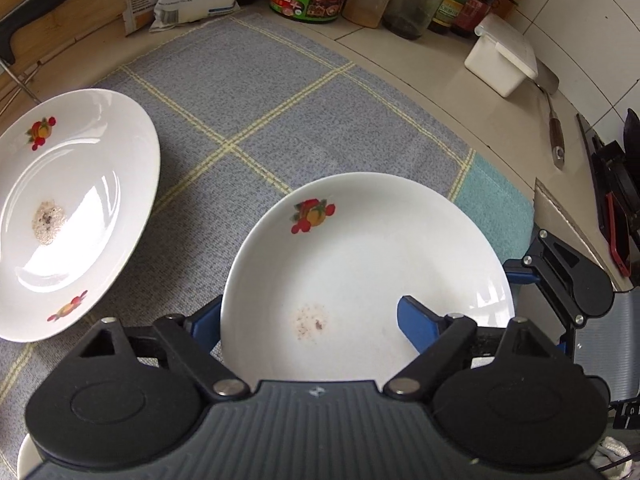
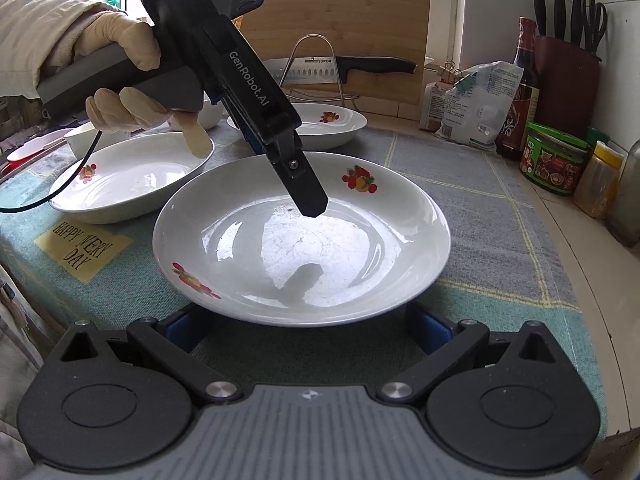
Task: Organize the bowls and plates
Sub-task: 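Lift the gripped white plate with the left tool off the towel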
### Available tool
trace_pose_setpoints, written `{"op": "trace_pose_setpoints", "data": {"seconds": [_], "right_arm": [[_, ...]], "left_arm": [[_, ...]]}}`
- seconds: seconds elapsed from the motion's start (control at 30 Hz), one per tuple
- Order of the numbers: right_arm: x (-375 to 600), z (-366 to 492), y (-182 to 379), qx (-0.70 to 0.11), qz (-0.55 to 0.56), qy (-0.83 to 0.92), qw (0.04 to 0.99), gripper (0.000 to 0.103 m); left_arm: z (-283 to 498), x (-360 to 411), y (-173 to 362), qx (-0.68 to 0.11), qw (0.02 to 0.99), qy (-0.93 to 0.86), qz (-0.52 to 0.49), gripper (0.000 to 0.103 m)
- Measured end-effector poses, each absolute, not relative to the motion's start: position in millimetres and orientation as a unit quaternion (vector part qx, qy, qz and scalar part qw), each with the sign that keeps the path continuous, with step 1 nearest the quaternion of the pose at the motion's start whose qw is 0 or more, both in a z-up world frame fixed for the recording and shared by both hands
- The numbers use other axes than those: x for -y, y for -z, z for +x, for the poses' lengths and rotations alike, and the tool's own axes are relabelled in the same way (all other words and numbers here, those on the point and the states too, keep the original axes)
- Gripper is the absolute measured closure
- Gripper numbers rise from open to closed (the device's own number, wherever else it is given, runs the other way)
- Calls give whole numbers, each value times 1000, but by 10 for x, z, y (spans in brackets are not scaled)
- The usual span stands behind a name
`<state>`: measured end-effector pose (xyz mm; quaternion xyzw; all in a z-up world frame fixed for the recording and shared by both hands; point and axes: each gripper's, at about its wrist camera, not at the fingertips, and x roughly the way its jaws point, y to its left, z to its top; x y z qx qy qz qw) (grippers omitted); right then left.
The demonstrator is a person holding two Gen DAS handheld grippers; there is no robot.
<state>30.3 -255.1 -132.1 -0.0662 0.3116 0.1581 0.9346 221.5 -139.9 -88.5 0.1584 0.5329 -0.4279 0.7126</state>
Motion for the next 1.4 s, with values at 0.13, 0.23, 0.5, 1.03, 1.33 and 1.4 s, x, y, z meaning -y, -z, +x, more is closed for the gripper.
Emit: {"op": "trace_pose_setpoints", "data": {"seconds": [0.13,0.23,0.5,1.03,1.33,1.4], "right_arm": [[2533,309,1310,-319,-66,-153,933,0],[2542,320,1308,-319,-68,-159,932,0],[2571,408,1294,-325,-77,-184,924,0],[2530,481,1252,-346,-87,-190,915,0],[2508,520,1224,-361,-94,-190,908,0],[2508,530,1213,-364,-94,-190,907,0]], "left_arm": [[2264,1421,902,-541,699,438,164,15],[2287,1440,904,-548,690,442,168,15],[2296,1479,898,-563,675,443,178,15],[2295,1515,905,-565,666,448,191,15],[2293,1506,894,-563,668,448,190,15],[2287,1509,868,-558,671,450,191,15]]}}
